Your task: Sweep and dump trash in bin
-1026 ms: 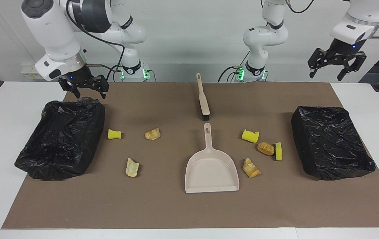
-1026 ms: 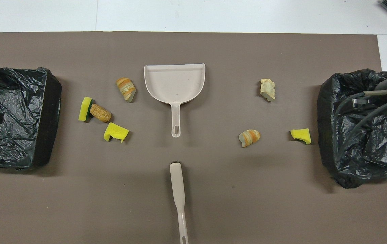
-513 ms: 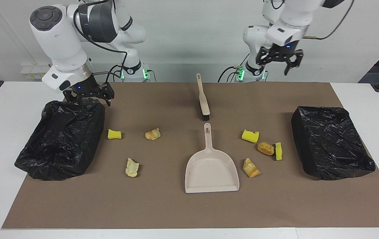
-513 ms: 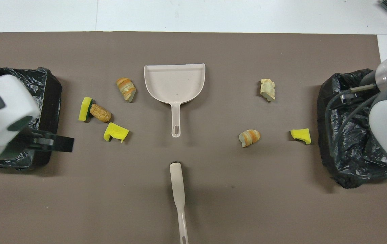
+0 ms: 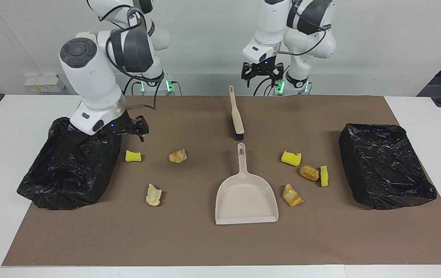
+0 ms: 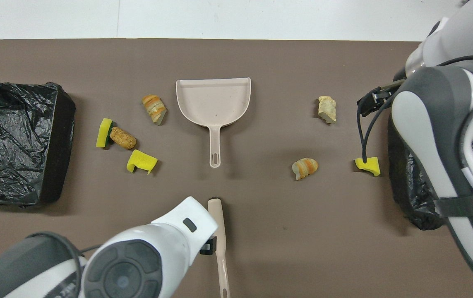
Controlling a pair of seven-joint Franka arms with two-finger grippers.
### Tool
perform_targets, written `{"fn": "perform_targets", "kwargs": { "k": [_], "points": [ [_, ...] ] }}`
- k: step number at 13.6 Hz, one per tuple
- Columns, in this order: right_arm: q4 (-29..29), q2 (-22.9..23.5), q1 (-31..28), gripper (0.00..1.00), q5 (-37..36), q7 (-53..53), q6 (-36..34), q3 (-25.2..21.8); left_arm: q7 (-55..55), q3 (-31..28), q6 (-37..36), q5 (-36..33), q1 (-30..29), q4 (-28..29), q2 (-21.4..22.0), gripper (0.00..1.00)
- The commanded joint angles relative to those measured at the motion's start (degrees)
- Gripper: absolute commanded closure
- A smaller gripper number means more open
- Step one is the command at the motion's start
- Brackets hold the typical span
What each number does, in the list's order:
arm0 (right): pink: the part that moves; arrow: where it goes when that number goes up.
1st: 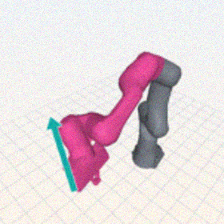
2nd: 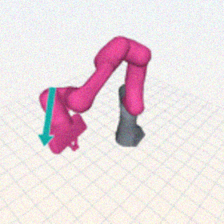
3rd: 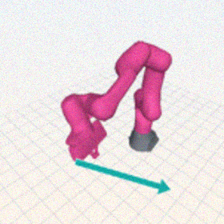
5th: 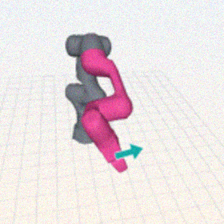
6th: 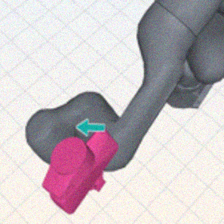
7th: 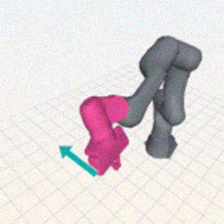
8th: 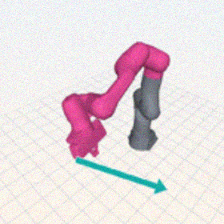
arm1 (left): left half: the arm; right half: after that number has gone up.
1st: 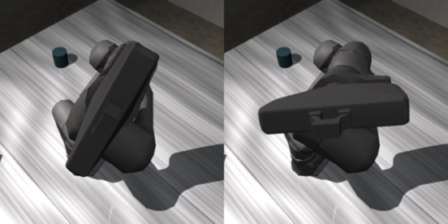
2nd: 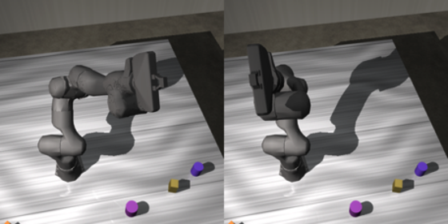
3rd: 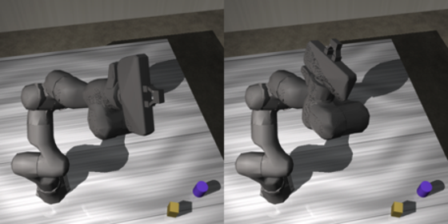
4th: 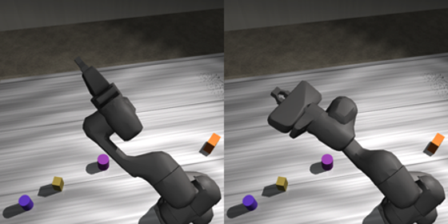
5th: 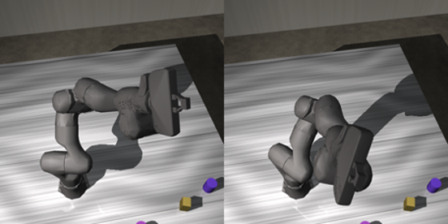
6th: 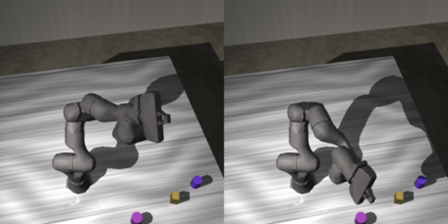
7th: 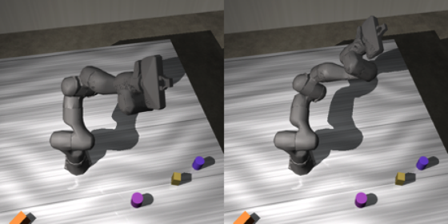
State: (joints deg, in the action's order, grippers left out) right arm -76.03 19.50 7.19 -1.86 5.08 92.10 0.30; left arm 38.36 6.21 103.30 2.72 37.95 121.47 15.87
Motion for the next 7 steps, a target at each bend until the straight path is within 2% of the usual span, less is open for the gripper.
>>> {"fn": "perform_targets", "kwargs": {
  "k": [1, 2, 4, 7],
  "points": [
    [1.68, 2.64, 0.28, 0.0, 0.28, -1.3, 1.93, 1.02, 6.79, -1.12, 7.24, 1.32, 5.63, 7.79, 2.41, 0.0],
    [1.5, 2.91, 1.24, 0.0, 0.54, -2.09, 2.81, 1.02, 7.86, -1.12, 8.31, 2.98, 6.43, 8.95, 2.33, 0.0],
    [1.32, 3.7, 3.26, 0.0, 0.37, -4.63, 4.13, 1.02, 11.28, -1.03, 11.03, 3.34, 11.59, 11.23, -1.61, 0.0],
    [1.41, 5.19, 5.64, 0.0, 0.45, -9.9, 5.89, 1.02, 15.77, -0.85, 21.92, 3.61, 15.12, 19.4, -2.5, 0.0]
  ]
}}
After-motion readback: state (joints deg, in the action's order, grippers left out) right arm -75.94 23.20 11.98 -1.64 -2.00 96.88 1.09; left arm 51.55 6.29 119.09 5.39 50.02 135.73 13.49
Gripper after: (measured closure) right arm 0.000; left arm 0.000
